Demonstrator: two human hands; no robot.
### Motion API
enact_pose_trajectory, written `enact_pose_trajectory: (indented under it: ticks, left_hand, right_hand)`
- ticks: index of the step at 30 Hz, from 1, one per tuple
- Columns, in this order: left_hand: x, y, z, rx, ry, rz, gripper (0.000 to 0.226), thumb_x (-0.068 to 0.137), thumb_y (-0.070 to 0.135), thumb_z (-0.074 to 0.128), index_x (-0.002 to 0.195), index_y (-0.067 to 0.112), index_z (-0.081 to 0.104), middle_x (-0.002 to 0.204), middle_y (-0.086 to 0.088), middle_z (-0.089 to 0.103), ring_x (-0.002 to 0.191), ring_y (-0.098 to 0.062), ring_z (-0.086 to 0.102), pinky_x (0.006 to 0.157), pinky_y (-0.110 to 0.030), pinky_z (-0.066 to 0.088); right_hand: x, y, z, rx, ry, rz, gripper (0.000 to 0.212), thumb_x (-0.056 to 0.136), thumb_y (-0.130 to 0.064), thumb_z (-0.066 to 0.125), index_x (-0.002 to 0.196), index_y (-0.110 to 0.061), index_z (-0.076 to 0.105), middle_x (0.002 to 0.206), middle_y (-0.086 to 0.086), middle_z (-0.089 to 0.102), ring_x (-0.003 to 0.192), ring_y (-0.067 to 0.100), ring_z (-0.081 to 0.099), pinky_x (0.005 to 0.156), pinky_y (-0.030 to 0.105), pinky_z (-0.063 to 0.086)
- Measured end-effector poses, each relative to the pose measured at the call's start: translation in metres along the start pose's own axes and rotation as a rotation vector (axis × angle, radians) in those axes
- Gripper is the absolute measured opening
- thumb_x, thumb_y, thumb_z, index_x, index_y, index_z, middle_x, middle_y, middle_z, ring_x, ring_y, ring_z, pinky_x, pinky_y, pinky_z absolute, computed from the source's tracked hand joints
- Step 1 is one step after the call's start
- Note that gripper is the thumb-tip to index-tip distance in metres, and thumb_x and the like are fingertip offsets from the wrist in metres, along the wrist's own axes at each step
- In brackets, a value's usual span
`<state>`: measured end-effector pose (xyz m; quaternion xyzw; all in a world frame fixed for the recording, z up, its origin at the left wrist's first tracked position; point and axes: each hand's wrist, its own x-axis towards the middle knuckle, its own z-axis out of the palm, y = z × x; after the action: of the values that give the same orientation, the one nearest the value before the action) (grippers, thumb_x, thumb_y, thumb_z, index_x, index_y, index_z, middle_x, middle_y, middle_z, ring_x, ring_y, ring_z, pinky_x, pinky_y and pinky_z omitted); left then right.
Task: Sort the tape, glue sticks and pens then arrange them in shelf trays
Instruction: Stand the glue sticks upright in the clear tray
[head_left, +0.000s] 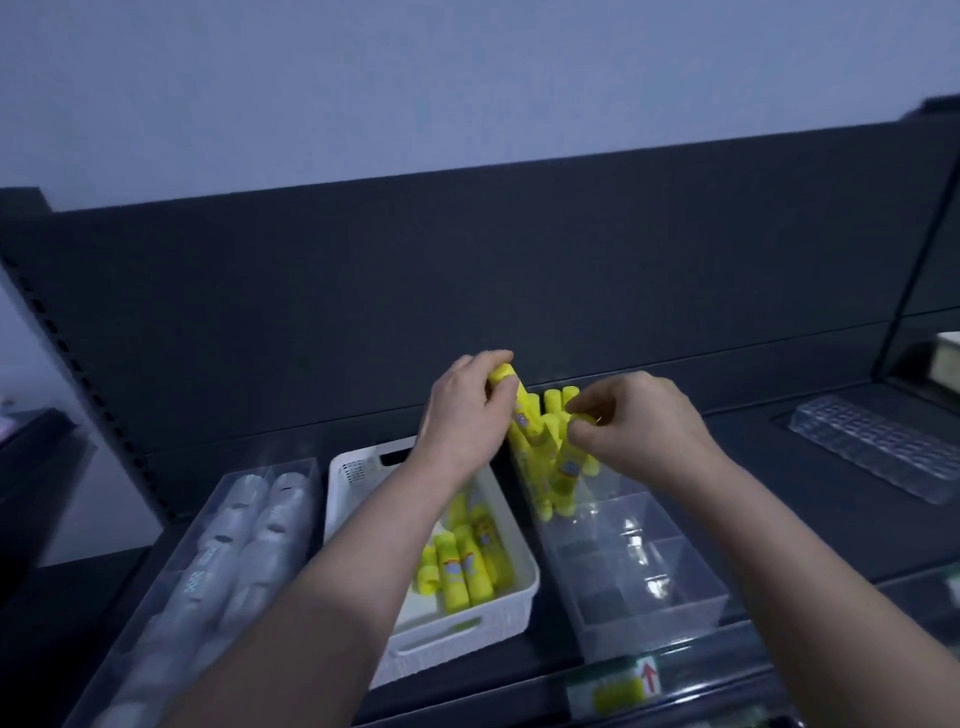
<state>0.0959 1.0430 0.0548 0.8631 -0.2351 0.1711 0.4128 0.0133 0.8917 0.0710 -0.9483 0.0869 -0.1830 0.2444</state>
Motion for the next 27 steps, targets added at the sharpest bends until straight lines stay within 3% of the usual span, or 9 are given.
enact_pose_trajectory:
  ticks: [7, 11, 14, 18, 21, 27]
  left_hand:
    - [0.016, 0.020, 0.084, 0.117, -0.194, -0.036, 0.023, 0.090, 0.024, 0.059, 0.113, 0.022, 0.056, 0.107, -0.002, 0.065, 0.105, -0.023, 0.057, 0.089, -0.037, 0.047]
    - [0.015, 0.016, 0.109, 0.301, -0.269, -0.030, 0.027, 0.095, 0.026, 0.054, 0.121, 0.023, 0.053, 0.112, -0.003, 0.061, 0.112, -0.022, 0.049, 0.089, -0.035, 0.044]
    - [0.014, 0.017, 0.120, 0.398, -0.293, -0.043, 0.029, 0.097, 0.024, 0.051, 0.126, 0.023, 0.052, 0.113, -0.006, 0.058, 0.098, -0.025, 0.053, 0.089, -0.034, 0.044]
    - [0.011, 0.009, 0.128, 0.524, -0.349, -0.019, 0.034, 0.095, 0.020, 0.049, 0.128, 0.022, 0.054, 0.113, -0.007, 0.062, 0.117, -0.025, 0.045, 0.096, -0.034, 0.038]
    - [0.010, 0.005, 0.125, 0.506, -0.322, -0.024, 0.040, 0.092, 0.024, 0.054, 0.132, 0.027, 0.052, 0.122, 0.001, 0.061, 0.120, -0.021, 0.043, 0.100, -0.032, 0.034]
    - [0.009, 0.003, 0.103, 0.383, -0.071, -0.155, 0.031, 0.096, 0.023, 0.052, 0.127, 0.025, 0.058, 0.119, 0.001, 0.062, 0.119, -0.017, 0.047, 0.094, -0.032, 0.041]
  right_hand:
    - [0.014, 0.067, -0.022, -0.003, -0.026, 0.013, 0.023, 0.076, -0.019, 0.059, 0.093, -0.024, 0.073, 0.084, -0.003, 0.073, 0.094, 0.020, 0.064, 0.080, 0.031, 0.051]
    - [0.024, 0.090, -0.014, 0.006, -0.048, -0.067, 0.029, 0.082, -0.016, 0.055, 0.105, -0.022, 0.071, 0.102, -0.001, 0.070, 0.100, 0.019, 0.063, 0.083, 0.031, 0.050]
    - [0.035, 0.104, -0.005, 0.057, -0.071, -0.139, 0.032, 0.084, -0.016, 0.056, 0.112, -0.024, 0.069, 0.108, 0.000, 0.066, 0.100, 0.017, 0.063, 0.083, 0.029, 0.050]
    - [0.049, 0.111, 0.009, 0.045, -0.090, -0.250, 0.032, 0.088, -0.021, 0.057, 0.119, -0.024, 0.065, 0.109, -0.001, 0.063, 0.104, 0.018, 0.060, 0.085, 0.031, 0.048]
    - [0.055, 0.113, 0.021, 0.009, -0.118, -0.309, 0.036, 0.089, -0.019, 0.054, 0.124, -0.025, 0.061, 0.109, 0.000, 0.062, 0.108, 0.021, 0.055, 0.084, 0.034, 0.046]
    - [0.061, 0.115, 0.041, -0.135, -0.192, -0.335, 0.045, 0.091, -0.021, 0.048, 0.136, -0.027, 0.045, 0.124, -0.001, 0.058, 0.117, 0.024, 0.051, 0.088, 0.036, 0.043]
